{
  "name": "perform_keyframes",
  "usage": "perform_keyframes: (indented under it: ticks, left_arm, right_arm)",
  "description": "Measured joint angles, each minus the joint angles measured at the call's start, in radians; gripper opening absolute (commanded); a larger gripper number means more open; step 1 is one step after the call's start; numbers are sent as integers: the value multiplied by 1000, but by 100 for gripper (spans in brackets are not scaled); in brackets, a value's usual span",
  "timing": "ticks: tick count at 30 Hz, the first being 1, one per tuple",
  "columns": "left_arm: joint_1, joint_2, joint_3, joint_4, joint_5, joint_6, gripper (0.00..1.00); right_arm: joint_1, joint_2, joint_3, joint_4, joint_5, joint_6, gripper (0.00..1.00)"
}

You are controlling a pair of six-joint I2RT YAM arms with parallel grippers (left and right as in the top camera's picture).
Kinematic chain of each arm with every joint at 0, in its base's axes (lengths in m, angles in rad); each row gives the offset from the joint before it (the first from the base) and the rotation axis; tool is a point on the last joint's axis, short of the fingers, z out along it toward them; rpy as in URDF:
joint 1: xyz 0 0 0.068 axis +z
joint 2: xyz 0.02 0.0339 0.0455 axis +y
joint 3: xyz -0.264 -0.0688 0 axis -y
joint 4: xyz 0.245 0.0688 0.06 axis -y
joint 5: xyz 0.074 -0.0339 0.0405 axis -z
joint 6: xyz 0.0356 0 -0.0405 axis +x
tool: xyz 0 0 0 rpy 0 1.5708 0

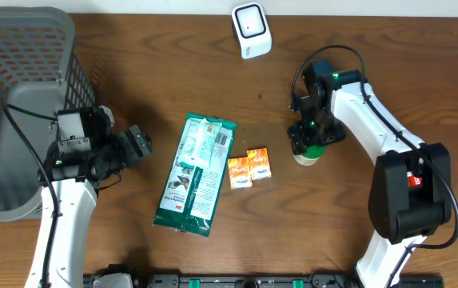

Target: Scan the item barcode

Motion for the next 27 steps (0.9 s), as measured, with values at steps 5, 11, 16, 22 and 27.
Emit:
perform_keyframes:
  ticks: [5, 11, 16, 22, 27]
  left_arm:
    - [0, 0, 0, 0, 0, 0, 93]
    - [0, 0, 0, 0, 0, 0, 93]
    - [0, 0, 0, 0, 0, 0, 93]
    - [0, 0, 0, 0, 0, 0, 93]
    - [0, 0, 0, 0, 0, 0, 93]
  right_arm:
    - [15, 0, -34, 58, 21, 0, 76]
    - [38, 0, -87, 99, 74, 7, 67]
    - [40, 0, -98, 108, 85, 18, 64]
    - [42, 0, -99, 114, 88, 35, 70]
    - [43, 2, -107, 129, 93, 44, 80]
